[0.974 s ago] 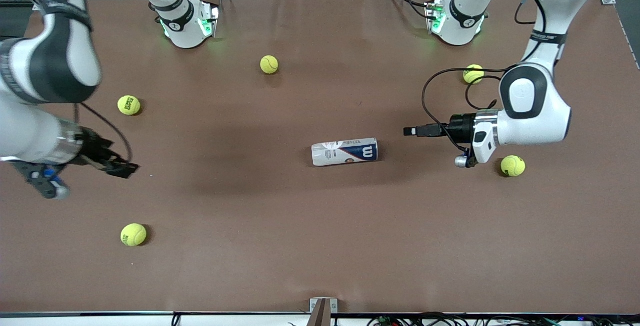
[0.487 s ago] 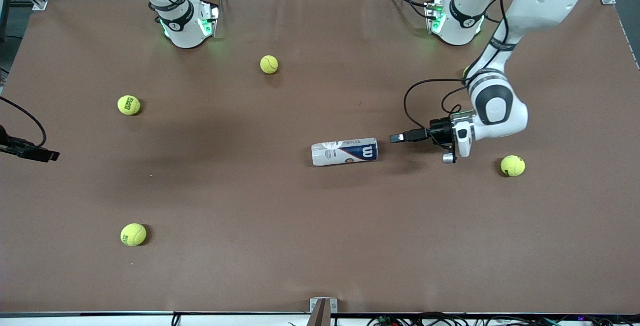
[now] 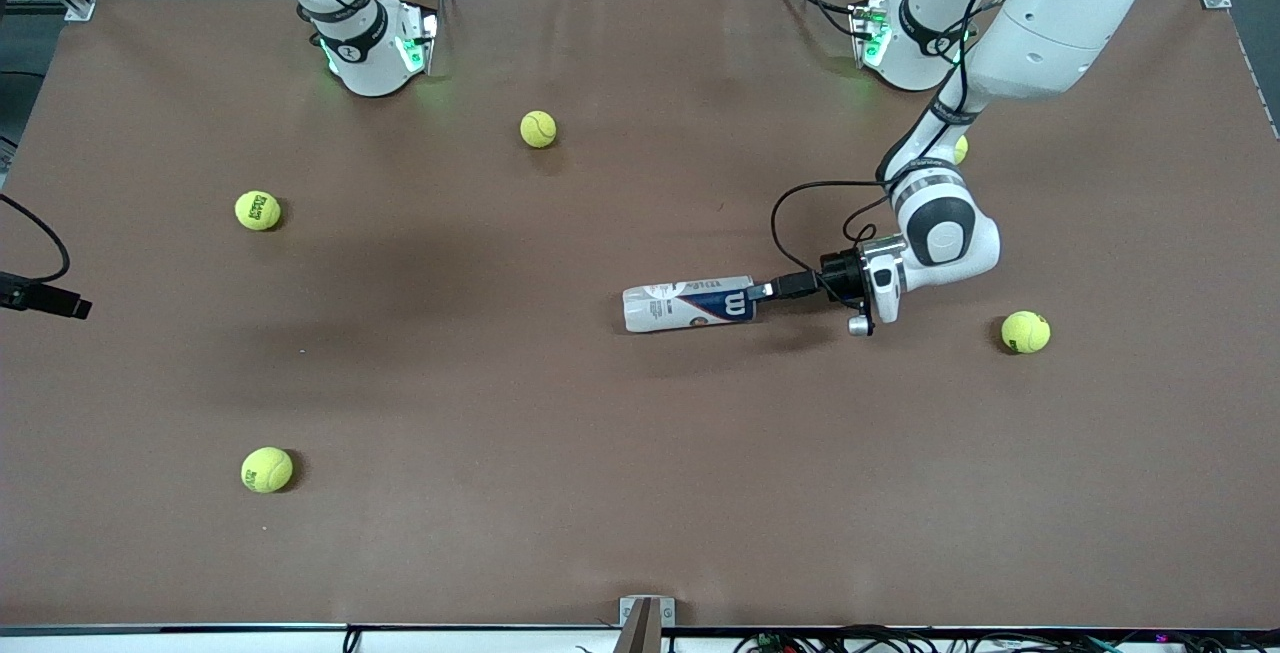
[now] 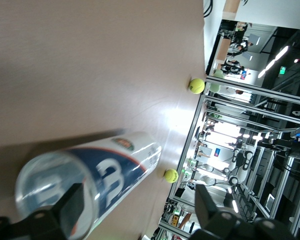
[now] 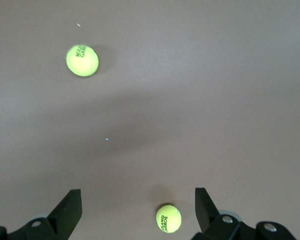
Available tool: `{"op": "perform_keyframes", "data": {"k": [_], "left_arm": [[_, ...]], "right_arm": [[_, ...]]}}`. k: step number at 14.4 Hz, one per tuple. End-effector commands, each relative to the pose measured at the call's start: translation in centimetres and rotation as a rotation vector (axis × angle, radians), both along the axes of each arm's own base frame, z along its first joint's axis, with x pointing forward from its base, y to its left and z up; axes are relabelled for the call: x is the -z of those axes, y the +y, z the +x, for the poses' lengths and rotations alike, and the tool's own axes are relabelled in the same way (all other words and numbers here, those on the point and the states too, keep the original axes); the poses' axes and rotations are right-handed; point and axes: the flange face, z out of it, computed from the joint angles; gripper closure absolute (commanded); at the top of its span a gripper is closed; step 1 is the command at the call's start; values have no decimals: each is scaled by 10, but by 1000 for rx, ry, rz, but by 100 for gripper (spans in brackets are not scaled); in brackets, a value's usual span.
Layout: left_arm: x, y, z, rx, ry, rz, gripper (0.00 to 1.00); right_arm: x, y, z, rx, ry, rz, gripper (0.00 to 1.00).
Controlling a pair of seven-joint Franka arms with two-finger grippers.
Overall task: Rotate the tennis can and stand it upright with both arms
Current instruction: 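Grasp the can's end with the left gripper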
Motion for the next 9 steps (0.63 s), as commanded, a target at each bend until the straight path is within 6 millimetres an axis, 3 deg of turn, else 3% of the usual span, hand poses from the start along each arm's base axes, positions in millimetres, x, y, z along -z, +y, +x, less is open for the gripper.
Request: {"op": "perform_keyframes", "data": {"k": [1,6,8,9], "left_arm": [[6,-12,8,-23,-14,-6,19],[11,-11,6,-16,-34,-1,82],[-3,-7,20,-28,-55,-9,98],[-10,-8,27,-33,-59,-15,100]], "right_arm": [[-15,12,0,-34,-17,-14,0],[-38,35,-4,-57,-11,6,0],[-51,48,-16,-67,8,13,0],[-53,53,-20,-73,30,21,0]]}}
